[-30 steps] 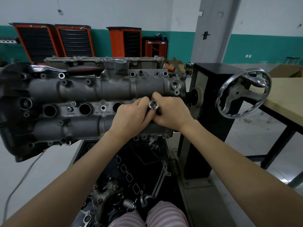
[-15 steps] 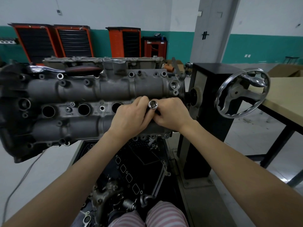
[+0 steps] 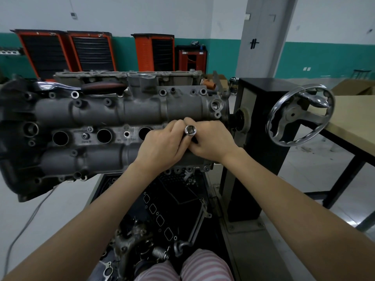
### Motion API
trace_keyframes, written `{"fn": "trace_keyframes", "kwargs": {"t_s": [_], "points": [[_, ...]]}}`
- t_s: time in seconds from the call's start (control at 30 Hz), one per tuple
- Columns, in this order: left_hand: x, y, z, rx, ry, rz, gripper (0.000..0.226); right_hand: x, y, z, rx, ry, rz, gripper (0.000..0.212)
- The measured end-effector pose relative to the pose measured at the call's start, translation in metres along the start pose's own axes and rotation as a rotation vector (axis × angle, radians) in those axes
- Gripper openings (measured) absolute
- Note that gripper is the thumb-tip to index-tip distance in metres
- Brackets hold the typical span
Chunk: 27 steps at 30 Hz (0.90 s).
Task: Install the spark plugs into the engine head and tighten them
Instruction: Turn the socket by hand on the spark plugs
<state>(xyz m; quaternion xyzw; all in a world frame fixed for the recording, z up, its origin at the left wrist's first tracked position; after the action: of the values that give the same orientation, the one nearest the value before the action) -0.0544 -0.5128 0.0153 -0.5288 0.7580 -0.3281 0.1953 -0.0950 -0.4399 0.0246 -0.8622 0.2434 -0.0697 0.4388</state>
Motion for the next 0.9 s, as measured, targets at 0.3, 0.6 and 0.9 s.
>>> {"fn": "trace_keyframes", "kwargs": {"t_s": [0.3, 0.6, 0.9], "points": [[0.0, -0.006, 0.0, -0.104, -0.012, -0.005, 0.03, -0.005, 0.002, 0.001, -0.033, 0.034, 0.022, 0.008], [0.001, -0.003, 0.002, -0.095, 0.02, -0.031, 0.034, -0.008, 0.004, -0.001, -0.026, 0.077, 0.012, 0.016], [-0.003, -0.009, 0.001, -0.092, -0.002, 0.001, 0.032, -0.005, 0.004, 0.0, -0.019, 0.03, 0.007, 0.009]]}}
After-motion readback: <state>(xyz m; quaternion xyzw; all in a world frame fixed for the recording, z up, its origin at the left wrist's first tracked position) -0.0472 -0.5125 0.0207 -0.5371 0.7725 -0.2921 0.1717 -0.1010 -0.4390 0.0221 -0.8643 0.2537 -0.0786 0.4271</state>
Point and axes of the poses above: each hand's wrist, its own z-axis away from the middle knuckle, its own y-axis out of the palm, x = y × z, the point moved 7 cm from there along -z, towards the middle knuckle, and after that the axes turned 8 degrees about x, right-handed, at the moved point
